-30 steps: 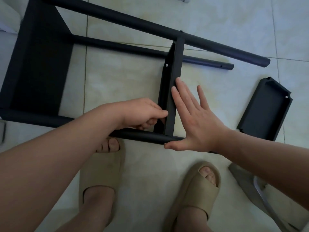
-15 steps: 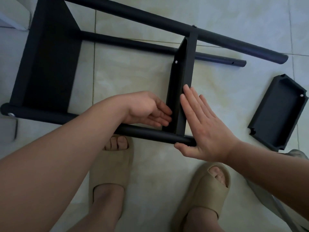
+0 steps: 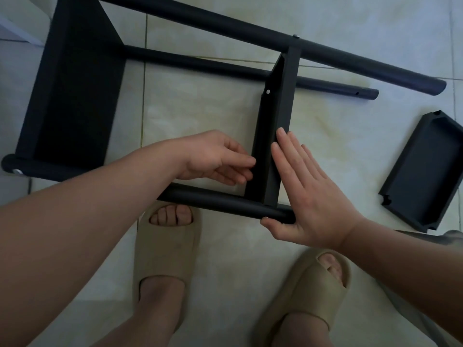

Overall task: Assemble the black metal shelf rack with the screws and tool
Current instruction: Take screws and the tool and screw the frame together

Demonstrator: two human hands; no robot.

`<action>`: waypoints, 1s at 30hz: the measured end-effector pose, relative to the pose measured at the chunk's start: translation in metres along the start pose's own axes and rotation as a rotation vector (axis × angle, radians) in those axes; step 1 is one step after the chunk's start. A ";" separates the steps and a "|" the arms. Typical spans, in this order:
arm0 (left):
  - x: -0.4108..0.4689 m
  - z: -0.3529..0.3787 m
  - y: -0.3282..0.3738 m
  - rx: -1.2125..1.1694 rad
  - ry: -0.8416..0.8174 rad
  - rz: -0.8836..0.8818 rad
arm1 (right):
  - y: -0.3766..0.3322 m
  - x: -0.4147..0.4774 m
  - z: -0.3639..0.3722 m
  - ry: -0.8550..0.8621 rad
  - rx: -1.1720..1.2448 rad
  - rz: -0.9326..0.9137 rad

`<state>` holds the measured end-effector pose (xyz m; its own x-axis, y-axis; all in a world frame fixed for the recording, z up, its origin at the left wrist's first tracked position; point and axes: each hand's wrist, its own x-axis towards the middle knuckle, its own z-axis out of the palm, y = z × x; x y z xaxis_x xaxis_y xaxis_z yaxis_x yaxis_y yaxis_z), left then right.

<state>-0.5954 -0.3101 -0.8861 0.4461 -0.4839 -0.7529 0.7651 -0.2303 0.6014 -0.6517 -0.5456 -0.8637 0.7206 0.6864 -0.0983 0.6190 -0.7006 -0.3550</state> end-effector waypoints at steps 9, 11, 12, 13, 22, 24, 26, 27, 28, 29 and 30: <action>0.012 -0.008 0.004 -0.018 -0.079 -0.022 | 0.001 0.000 0.001 0.002 0.028 0.006; 0.014 -0.008 0.005 -0.014 -0.066 -0.028 | 0.000 0.000 0.001 -0.002 0.029 0.009; 0.014 -0.008 0.005 -0.015 -0.054 -0.029 | 0.000 0.000 0.001 -0.005 0.029 0.011; 0.014 -0.008 0.006 -0.017 -0.040 -0.030 | 0.000 0.001 0.000 -0.007 0.028 0.013; 0.024 0.001 0.010 0.117 -0.147 -0.112 | -0.001 0.002 0.000 -0.009 0.040 0.015; 0.026 0.005 0.013 0.188 -0.236 -0.165 | 0.000 0.002 0.000 -0.006 0.045 0.014; 0.030 0.010 0.016 0.280 -0.318 -0.213 | 0.000 0.002 0.001 -0.003 0.046 0.013; 0.031 0.012 0.017 0.325 -0.347 -0.237 | 0.000 0.001 0.001 -0.003 0.046 0.015; 0.033 0.014 0.018 0.361 -0.368 -0.261 | 0.001 0.001 0.001 -0.002 0.047 0.018; 0.035 0.015 0.019 0.387 -0.381 -0.282 | 0.001 0.001 0.001 -0.001 0.048 0.020; 0.036 0.016 0.020 0.408 -0.391 -0.300 | 0.001 0.001 0.001 -0.002 0.050 0.022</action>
<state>-0.5713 -0.3458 -0.8973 -0.0212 -0.6032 -0.7973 0.5578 -0.6689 0.4913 -0.6507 -0.5452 -0.8653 0.7332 0.6713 -0.1084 0.5867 -0.7050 -0.3984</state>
